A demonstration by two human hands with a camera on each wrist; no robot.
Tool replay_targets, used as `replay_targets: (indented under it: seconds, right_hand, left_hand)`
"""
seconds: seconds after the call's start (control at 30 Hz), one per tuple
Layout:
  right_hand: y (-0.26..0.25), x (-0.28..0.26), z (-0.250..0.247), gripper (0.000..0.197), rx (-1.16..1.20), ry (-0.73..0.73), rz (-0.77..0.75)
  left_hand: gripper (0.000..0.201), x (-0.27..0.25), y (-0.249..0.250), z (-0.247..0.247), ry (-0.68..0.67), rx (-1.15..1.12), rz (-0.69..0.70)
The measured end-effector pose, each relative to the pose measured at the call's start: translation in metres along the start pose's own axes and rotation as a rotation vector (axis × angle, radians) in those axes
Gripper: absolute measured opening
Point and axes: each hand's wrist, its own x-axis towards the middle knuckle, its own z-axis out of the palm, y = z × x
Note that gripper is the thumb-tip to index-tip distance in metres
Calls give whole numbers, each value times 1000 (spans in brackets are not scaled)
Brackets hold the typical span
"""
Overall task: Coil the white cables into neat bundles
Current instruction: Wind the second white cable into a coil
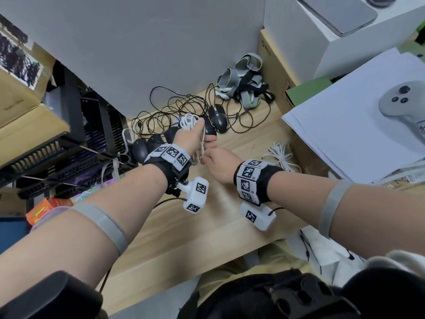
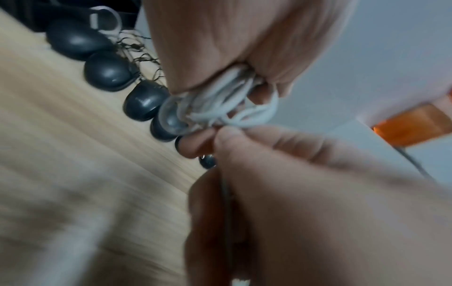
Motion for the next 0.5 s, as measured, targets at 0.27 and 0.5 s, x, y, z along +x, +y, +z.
replay_targets:
  seconds: [0.27, 0.5]
  right_hand:
    - [18, -16, 9, 31, -41, -176, -42]
    - [28, -13, -21, 14, 195, 122, -112]
  left_hand:
    - [41, -5, 8, -5, 89, -12, 10]
    - [67, -16, 10, -18, 12, 568, 41]
